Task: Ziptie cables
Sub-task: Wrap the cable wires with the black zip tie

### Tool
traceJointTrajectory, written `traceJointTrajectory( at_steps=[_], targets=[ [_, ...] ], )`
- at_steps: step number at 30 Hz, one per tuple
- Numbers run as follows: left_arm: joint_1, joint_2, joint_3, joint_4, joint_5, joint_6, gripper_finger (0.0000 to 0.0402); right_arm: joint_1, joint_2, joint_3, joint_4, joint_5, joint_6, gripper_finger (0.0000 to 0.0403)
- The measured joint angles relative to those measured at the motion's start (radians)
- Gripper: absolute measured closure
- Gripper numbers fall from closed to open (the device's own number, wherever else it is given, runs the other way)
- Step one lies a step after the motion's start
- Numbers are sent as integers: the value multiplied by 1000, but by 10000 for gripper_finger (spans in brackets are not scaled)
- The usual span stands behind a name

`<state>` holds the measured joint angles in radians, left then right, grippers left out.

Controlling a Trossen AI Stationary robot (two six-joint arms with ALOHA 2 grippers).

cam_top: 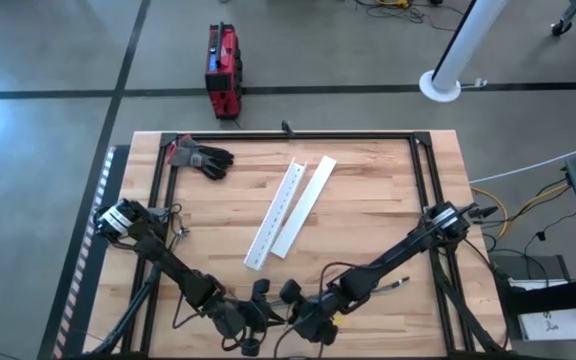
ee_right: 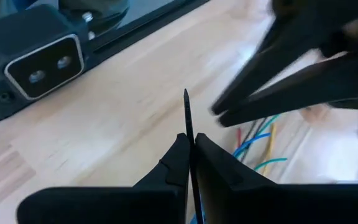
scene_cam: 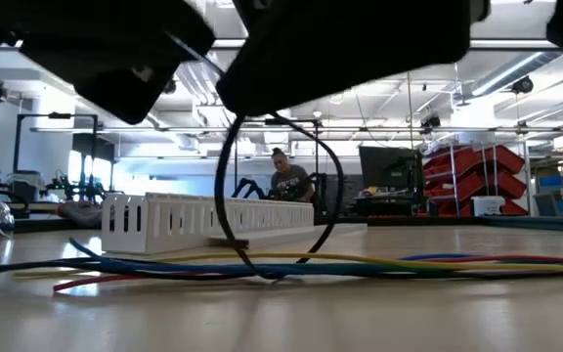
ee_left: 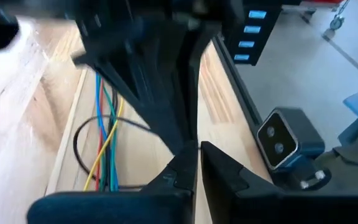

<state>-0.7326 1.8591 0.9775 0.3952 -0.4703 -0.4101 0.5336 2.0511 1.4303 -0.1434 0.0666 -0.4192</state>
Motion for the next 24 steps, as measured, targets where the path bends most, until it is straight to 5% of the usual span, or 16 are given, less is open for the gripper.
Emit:
traceJointTrajectory(
  at_steps=[8, 12, 24],
  targets=[
    [-51, -111, -3, -43, 7, 82, 349, -4, -3, 1, -21, 5, 37, 396],
    [-104, -161, -2, -36, -106, 134, 328, -9, -3, 1, -20, 12, 76, 396],
    [-117, -17, -5, -5, -303, -97, 237, -32, -4, 3, -26, 12, 132, 396]
  ],
)
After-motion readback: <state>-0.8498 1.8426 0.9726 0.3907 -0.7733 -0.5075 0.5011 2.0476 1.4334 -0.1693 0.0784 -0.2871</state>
